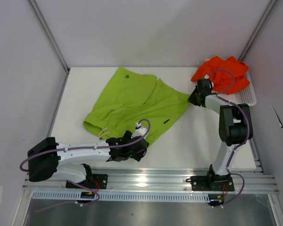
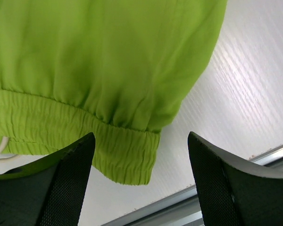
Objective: Fold and stack the shorts
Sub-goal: Flatten the shorts out, then fold the shorts
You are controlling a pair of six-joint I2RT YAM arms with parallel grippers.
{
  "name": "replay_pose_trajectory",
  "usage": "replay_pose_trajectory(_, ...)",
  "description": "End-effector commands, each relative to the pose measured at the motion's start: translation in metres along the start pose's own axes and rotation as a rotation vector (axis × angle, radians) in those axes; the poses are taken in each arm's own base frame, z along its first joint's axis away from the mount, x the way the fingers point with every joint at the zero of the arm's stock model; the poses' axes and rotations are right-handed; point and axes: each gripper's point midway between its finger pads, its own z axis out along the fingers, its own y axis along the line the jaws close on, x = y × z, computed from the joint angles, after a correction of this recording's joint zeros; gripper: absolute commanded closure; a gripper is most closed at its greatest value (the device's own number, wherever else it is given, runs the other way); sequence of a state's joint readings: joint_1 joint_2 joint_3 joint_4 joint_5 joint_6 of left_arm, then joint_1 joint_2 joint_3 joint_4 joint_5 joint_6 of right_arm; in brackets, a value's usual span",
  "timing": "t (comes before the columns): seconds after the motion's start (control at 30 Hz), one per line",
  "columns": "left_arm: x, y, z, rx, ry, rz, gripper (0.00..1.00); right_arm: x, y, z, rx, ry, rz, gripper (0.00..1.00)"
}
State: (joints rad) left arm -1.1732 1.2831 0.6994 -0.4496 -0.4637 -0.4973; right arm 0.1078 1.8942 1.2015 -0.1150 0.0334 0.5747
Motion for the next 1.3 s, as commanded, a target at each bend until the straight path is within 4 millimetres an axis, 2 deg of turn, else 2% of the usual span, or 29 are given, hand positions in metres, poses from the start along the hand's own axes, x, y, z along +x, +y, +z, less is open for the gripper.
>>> replay_pose_trajectory(0.0,0.007,-0.011,0.001,0.014,-0.005,0.028,0.19,-0.016,0.003,-0.002,-0.009,-0.028,-0.023,1.0)
replay_pose_trajectory(0.17,0.015,-0.002,0.013,-0.069,0.029,0.077,0.23,-0.011,0.0,0.003,-0.016,-0.008,-0.012,1.0)
replay_pose_trajectory(0.27,0.016,-0.005,0.016,-0.07,0.042,0.08,0.29,-0.011,0.0,0.004,-0.015,-0.009,-0.011,1.0)
replay_pose_trajectory(0.33,0.017,-0.005,0.017,-0.074,0.053,0.079,0.29,-0.013,0.0,0.005,-0.016,-0.012,-0.011,1.0)
replay_pose_trajectory(0.5,0.013,0.01,0.012,-0.153,0.043,0.072,0.22,-0.009,0.003,0.006,-0.04,0.006,-0.013,1.0)
replay_pose_trajectory(0.73,-0.002,0.0,0.001,0.017,0.002,-0.029,0.11,-0.006,0.004,0.008,-0.046,0.02,-0.014,1.0)
replay_pose_trajectory(0.9,0.0,0.0,0.003,0.091,0.007,-0.083,0.14,-0.003,0.004,0.01,-0.05,0.032,-0.013,1.0)
replay_pose_trajectory(1.13,0.017,-0.005,0.01,0.109,0.067,-0.078,0.16,-0.002,0.004,0.011,-0.054,0.038,-0.012,1.0)
replay_pose_trajectory(1.2,0.02,-0.006,0.01,0.121,0.073,-0.076,0.19,-0.001,0.003,0.011,-0.05,0.039,-0.009,1.0)
replay_pose_trajectory(1.27,0.02,-0.007,0.01,0.128,0.073,-0.074,0.26,-0.002,0.003,0.011,-0.05,0.037,-0.009,1.0)
